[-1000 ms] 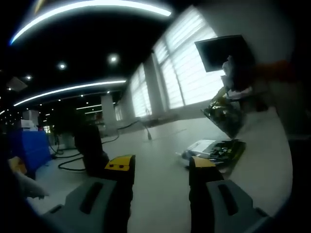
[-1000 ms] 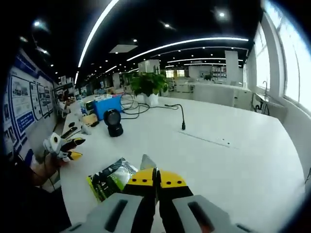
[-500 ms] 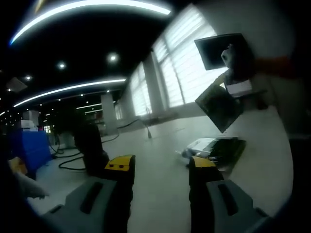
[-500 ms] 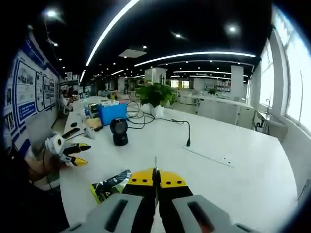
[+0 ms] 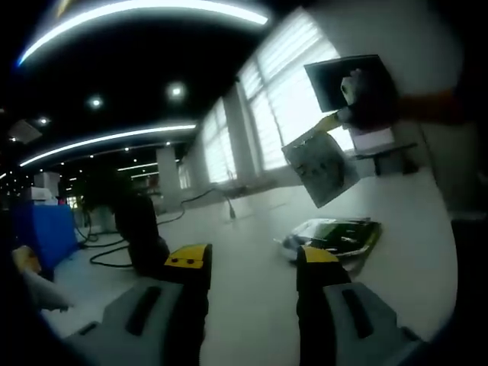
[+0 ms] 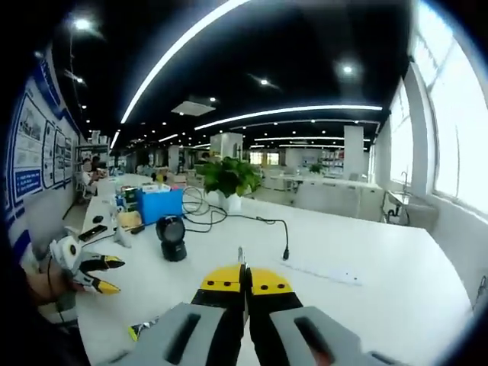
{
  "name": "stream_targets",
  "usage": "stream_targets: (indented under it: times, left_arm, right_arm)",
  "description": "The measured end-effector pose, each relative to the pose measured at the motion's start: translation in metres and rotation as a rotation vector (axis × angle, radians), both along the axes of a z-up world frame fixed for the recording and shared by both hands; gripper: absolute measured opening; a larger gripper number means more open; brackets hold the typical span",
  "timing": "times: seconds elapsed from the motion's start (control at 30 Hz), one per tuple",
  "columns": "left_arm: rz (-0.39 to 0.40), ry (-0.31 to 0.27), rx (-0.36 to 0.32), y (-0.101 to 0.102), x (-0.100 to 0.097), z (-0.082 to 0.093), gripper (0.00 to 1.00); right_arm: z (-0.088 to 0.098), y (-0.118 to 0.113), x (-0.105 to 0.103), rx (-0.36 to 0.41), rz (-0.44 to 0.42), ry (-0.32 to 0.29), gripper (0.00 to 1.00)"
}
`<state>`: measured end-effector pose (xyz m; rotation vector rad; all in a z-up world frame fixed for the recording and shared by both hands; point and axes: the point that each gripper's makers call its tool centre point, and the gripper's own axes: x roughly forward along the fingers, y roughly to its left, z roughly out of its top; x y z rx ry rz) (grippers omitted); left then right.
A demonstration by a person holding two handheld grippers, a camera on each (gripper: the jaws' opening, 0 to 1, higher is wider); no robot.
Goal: Clip sheet goods on table flip sheet goods clip sheet goods scan sheet goods put sheet goods back to table
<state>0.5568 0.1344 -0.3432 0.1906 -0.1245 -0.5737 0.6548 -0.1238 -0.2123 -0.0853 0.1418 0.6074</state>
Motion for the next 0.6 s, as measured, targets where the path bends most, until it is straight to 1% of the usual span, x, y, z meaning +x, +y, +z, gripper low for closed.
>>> stream_targets:
  times: [0.03, 0.07, 0.1, 0.13, 0.17, 0.2, 0.23, 0.3, 0.37, 0.53, 0.6]
  left_arm:
    - [0.0, 0.0, 0.0, 0.0, 0.0, 0.0, 0.37]
    - [0.001, 0.001, 0.0, 0.0, 0.0, 0.0, 0.37]
    - [0.0, 0.001, -0.001, 0.0, 0.0, 0.0, 0.37]
    - [-0.001, 0.0, -0.001, 0.0, 0.0, 0.0, 0.37]
    - [-0.001, -0.001, -0.001, 0.0, 0.0, 0.0, 0.37]
    - [-0.002, -0.002, 0.0, 0.0, 0.0, 0.0, 0.37]
    - [-0.002, -0.003, -0.001, 0.0, -0.001, 0.0, 0.37]
    - [-0.002, -0.007, -0.004, 0.0, -0.001, 0.001, 0.37]
    - [-0.004, -0.01, -0.007, 0.0, -0.001, 0.002, 0.37]
    - [-0.005, -0.015, -0.007, 0.001, -0.002, 0.003, 0.37]
    - [0.001, -0.018, -0.004, 0.002, -0.001, 0.003, 0.37]
  right_arm:
    - [0.008, 0.006, 0.001, 0.055, 0.004, -0.018, 0.0]
    - [0.011, 0.011, 0.001, 0.086, 0.013, -0.016, 0.0]
    - [0.013, 0.017, 0.0, 0.099, 0.042, -0.008, 0.0]
    - [0.015, 0.018, 0.003, 0.071, 0.025, -0.034, 0.0]
    - [0.018, 0.022, 0.006, 0.041, 0.034, -0.064, 0.0]
    - [0.021, 0.028, 0.006, 0.038, 0.058, -0.085, 0.0]
    - [0.021, 0.03, 0.007, 0.044, 0.035, -0.081, 0.0]
    - [0.023, 0.04, 0.007, 0.051, 0.056, -0.082, 0.0]
    - [0.023, 0.046, 0.009, 0.025, 0.057, -0.106, 0.0]
    - [0.025, 0.061, 0.015, 0.06, 0.047, -0.097, 0.0]
    - [0.025, 0.064, 0.02, 0.06, 0.041, -0.103, 0.0]
